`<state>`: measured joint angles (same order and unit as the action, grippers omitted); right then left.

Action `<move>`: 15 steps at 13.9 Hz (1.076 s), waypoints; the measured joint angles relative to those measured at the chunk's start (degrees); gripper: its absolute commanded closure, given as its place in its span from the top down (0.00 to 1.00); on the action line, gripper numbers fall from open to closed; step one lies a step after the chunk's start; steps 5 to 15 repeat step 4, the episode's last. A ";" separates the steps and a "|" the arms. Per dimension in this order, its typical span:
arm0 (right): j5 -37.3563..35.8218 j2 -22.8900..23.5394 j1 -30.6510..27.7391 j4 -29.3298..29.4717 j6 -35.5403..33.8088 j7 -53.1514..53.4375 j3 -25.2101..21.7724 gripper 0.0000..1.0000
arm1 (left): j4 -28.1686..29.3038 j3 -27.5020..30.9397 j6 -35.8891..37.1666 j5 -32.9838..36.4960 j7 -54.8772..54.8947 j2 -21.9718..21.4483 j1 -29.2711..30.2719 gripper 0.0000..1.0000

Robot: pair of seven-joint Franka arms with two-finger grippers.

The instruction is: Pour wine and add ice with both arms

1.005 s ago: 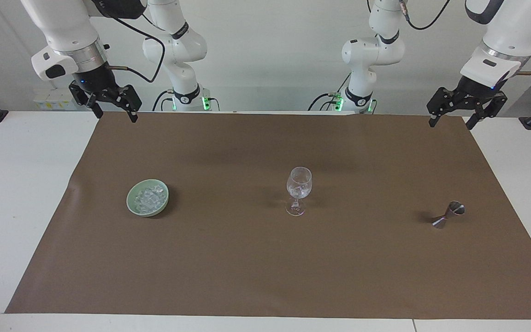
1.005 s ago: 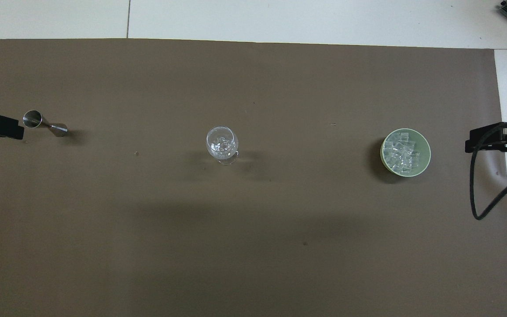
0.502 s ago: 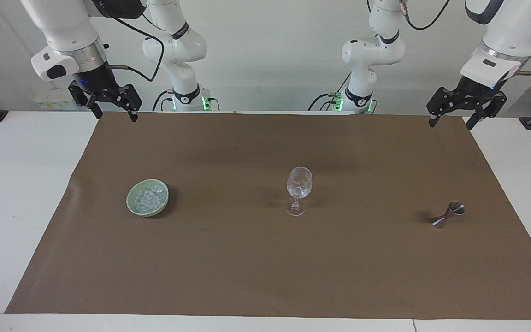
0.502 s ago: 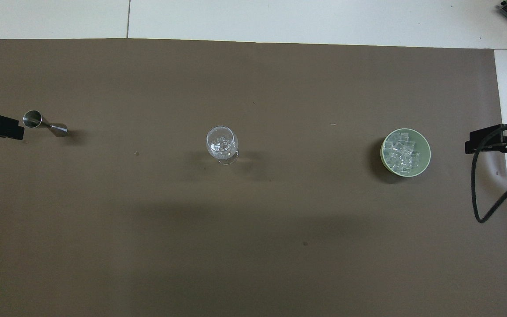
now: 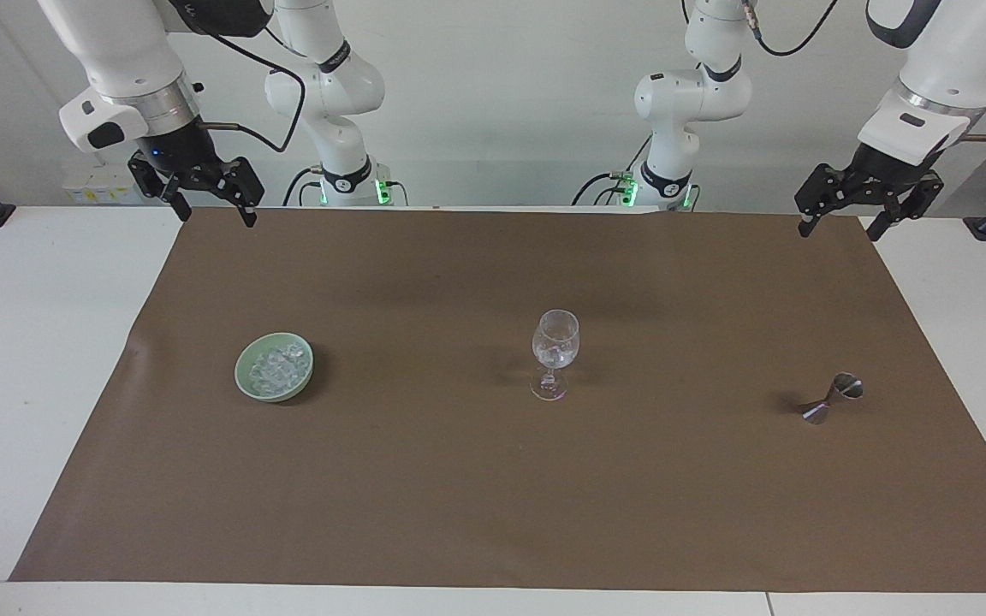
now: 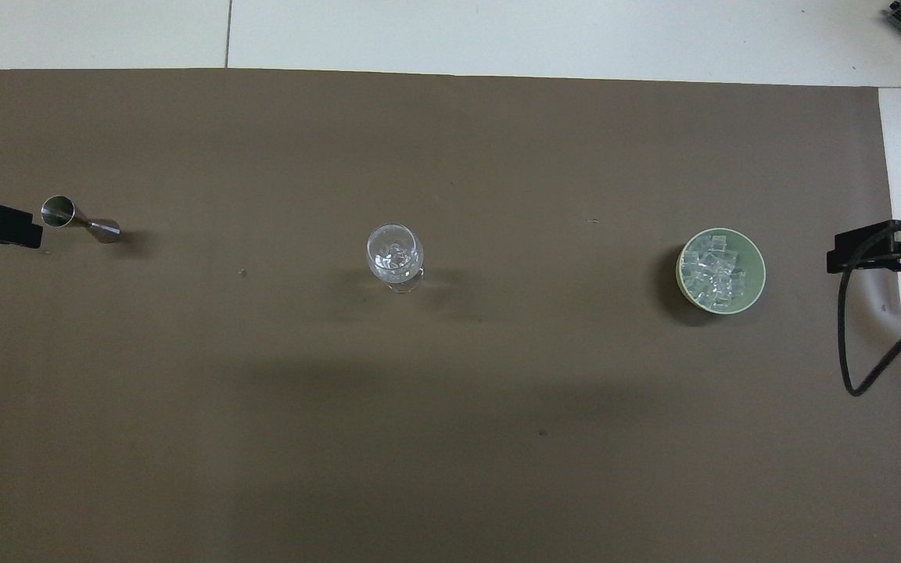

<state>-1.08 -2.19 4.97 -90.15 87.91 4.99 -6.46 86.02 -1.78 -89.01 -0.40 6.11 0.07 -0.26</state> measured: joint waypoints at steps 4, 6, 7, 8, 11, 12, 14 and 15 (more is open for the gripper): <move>0.00 0.00 0.00 0.00 0.00 0.00 0.00 1.00 | 0.01 0.01 0.00 0.00 0.18 -0.02 0.00 1.00; 0.00 0.00 0.00 0.00 0.00 0.00 0.00 1.00 | 0.01 0.01 0.00 0.00 0.18 -0.02 0.00 1.00; 0.00 0.00 0.00 0.00 0.00 0.00 0.00 1.00 | 0.01 0.01 0.00 0.00 0.18 -0.02 0.00 1.00; 0.00 0.00 0.00 0.00 0.00 0.00 0.00 1.00 | 0.01 0.01 0.00 0.00 0.18 -0.02 0.00 1.00; 0.00 0.00 0.00 0.00 0.00 0.00 0.00 1.00 | 0.01 0.01 0.00 0.00 0.18 -0.02 0.00 1.00; 0.00 0.00 0.00 0.00 0.00 0.00 0.00 1.00 | 0.01 0.01 0.00 0.00 0.18 -0.02 0.00 1.00; 0.00 0.00 0.00 0.00 0.00 0.00 0.00 1.00 | 0.01 0.01 0.00 0.00 0.18 -0.02 0.00 1.00; 0.00 0.00 0.00 0.00 0.00 0.00 0.00 1.00 | 0.01 0.01 0.00 0.00 0.18 -0.02 0.00 1.00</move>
